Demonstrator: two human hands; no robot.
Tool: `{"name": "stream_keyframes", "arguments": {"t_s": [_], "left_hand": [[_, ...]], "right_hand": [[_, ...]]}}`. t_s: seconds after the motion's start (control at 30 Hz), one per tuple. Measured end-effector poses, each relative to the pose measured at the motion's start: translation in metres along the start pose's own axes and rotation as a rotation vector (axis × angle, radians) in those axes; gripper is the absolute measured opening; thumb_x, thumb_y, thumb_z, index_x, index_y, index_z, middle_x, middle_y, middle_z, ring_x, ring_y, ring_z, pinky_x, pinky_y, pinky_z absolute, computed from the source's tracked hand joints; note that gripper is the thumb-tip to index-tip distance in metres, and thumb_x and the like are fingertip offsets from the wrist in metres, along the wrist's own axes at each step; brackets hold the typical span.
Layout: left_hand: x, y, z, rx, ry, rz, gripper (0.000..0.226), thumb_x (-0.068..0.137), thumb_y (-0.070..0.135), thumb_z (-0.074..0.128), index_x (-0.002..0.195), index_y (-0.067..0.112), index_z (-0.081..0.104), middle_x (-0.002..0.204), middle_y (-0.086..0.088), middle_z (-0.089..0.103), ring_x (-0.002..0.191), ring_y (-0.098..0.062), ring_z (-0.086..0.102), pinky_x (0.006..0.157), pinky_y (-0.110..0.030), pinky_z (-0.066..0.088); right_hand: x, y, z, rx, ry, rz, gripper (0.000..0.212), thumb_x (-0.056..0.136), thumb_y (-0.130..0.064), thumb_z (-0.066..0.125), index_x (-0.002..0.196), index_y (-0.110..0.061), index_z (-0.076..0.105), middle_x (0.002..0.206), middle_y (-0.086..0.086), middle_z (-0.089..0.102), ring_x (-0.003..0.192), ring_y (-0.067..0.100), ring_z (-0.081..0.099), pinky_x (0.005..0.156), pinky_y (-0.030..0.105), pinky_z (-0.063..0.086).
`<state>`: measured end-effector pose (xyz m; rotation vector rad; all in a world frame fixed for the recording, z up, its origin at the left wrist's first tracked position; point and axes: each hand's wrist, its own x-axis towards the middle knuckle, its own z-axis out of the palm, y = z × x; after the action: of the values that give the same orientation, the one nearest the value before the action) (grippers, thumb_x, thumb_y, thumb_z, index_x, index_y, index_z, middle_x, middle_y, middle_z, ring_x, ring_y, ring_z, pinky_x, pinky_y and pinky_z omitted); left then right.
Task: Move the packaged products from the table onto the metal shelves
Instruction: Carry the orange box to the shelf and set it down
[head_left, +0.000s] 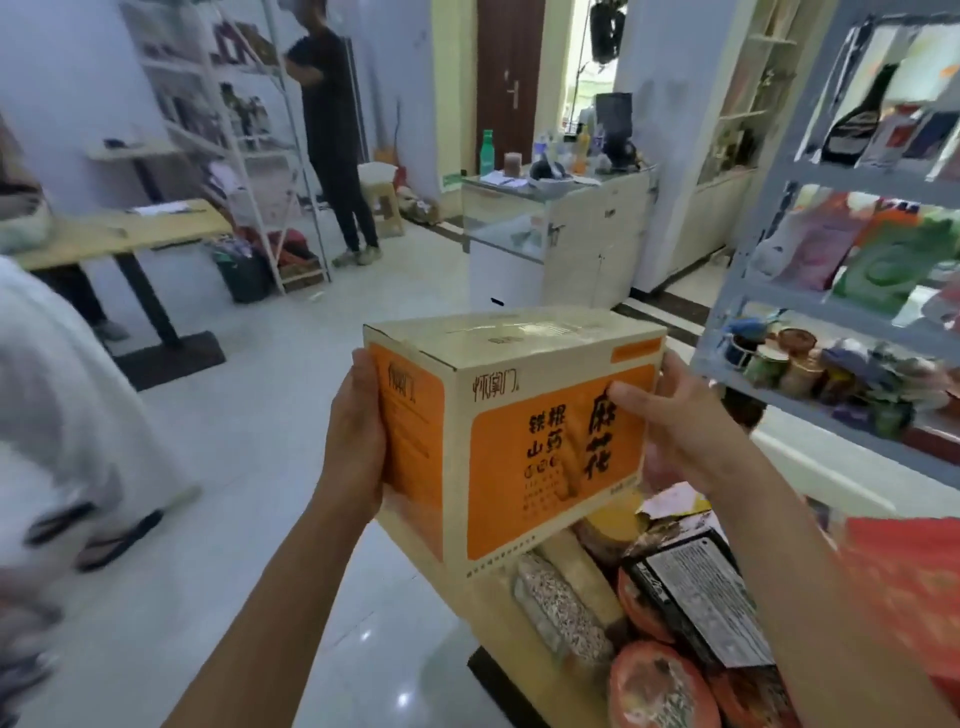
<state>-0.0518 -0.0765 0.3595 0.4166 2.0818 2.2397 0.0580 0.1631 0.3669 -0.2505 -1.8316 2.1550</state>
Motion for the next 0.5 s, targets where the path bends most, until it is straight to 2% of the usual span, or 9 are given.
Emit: {"name": "stream_keyframes", "arguments": {"t_s": [0.07,0.1,0.13,0.2,0.23,0.27,0.33,0.4,0.5], "left_hand": [[-0.006,0.004,-0.036,0.043,0.135,0.042,0.07,0.087,0.072,0.029,0.112,0.01,0.051,0.1,-0.014,0.067,0.087,-0.021,0.069,0.07,-0.029,0.058],[-0.009,0.006,-0.055,0.054,0.215,0.057,0.074,0.087,0.074,0.033,0.114,0.007,0.047,0.101,-0.016,0.066,0.089,-0.026,0.068,0.074,-0.037,0.058],[-0.013,0.01,-0.074,0.06,0.314,0.067,0.068,0.089,0.07,0.037,0.113,0.007,0.045,0.098,-0.012,0.065,0.089,-0.026,0.067,0.076,-0.04,0.057],[-0.024,0.019,-0.112,0.103,0.534,0.097,0.038,0.095,0.056,0.042,0.104,0.019,0.04,0.093,-0.002,0.058,0.086,-0.019,0.062,0.077,-0.04,0.053],[-0.031,0.023,-0.13,0.139,0.606,0.121,0.026,0.097,0.05,0.043,0.099,0.024,0.04,0.093,-0.002,0.055,0.086,-0.02,0.061,0.078,-0.041,0.051],[-0.038,0.027,-0.148,0.165,0.651,0.149,0.02,0.098,0.047,0.043,0.095,0.027,0.042,0.093,-0.004,0.055,0.086,-0.024,0.06,0.079,-0.043,0.051],[-0.053,0.04,-0.184,0.218,0.72,0.203,0.02,0.098,0.045,0.042,0.09,0.028,0.046,0.091,-0.008,0.057,0.084,-0.027,0.06,0.077,-0.048,0.051],[-0.07,0.052,-0.218,0.28,0.781,0.252,0.02,0.099,0.042,0.042,0.092,0.025,0.048,0.087,-0.006,0.058,0.077,-0.016,0.06,0.072,-0.041,0.052],[-0.096,0.071,-0.261,0.288,0.788,0.315,0.023,0.097,0.041,0.041,0.107,0.021,0.045,0.095,-0.002,0.059,0.075,-0.003,0.061,0.068,-0.024,0.052]], "right_hand": [[0.011,0.008,0.035,-0.002,-0.066,0.004,0.076,0.045,-0.034,0.094,0.111,-0.02,0.06,0.105,0.004,0.072,0.101,0.025,0.068,0.078,0.04,0.056],[0.016,0.01,0.055,-0.003,-0.099,0.006,0.074,0.047,-0.035,0.092,0.112,-0.02,0.061,0.107,0.005,0.072,0.102,0.026,0.068,0.081,0.041,0.055],[0.021,0.013,0.074,0.008,-0.135,0.014,0.077,0.046,-0.036,0.093,0.113,-0.018,0.06,0.107,0.006,0.072,0.102,0.026,0.068,0.081,0.041,0.055],[0.029,0.017,0.116,0.033,-0.207,0.039,0.078,0.048,-0.034,0.092,0.116,-0.015,0.058,0.106,0.006,0.072,0.101,0.027,0.068,0.076,0.038,0.057],[0.032,0.019,0.137,0.046,-0.25,0.046,0.074,0.052,-0.032,0.089,0.117,-0.014,0.058,0.106,0.007,0.072,0.102,0.028,0.068,0.074,0.037,0.057],[0.035,0.021,0.158,0.055,-0.3,0.049,0.076,0.051,-0.032,0.089,0.117,-0.014,0.058,0.107,0.007,0.071,0.102,0.029,0.068,0.075,0.038,0.058],[0.041,0.025,0.2,0.054,-0.397,0.065,0.094,0.036,-0.043,0.095,0.117,-0.016,0.058,0.108,0.009,0.071,0.1,0.028,0.068,0.077,0.043,0.057],[0.046,0.03,0.244,0.056,-0.484,0.059,0.102,0.027,-0.047,0.095,0.117,-0.017,0.058,0.109,0.009,0.071,0.101,0.029,0.068,0.08,0.048,0.055],[0.047,0.032,0.312,0.06,-0.614,0.041,0.109,0.028,-0.05,0.094,0.123,-0.016,0.056,0.113,0.011,0.069,0.104,0.03,0.066,0.08,0.048,0.054]]}}
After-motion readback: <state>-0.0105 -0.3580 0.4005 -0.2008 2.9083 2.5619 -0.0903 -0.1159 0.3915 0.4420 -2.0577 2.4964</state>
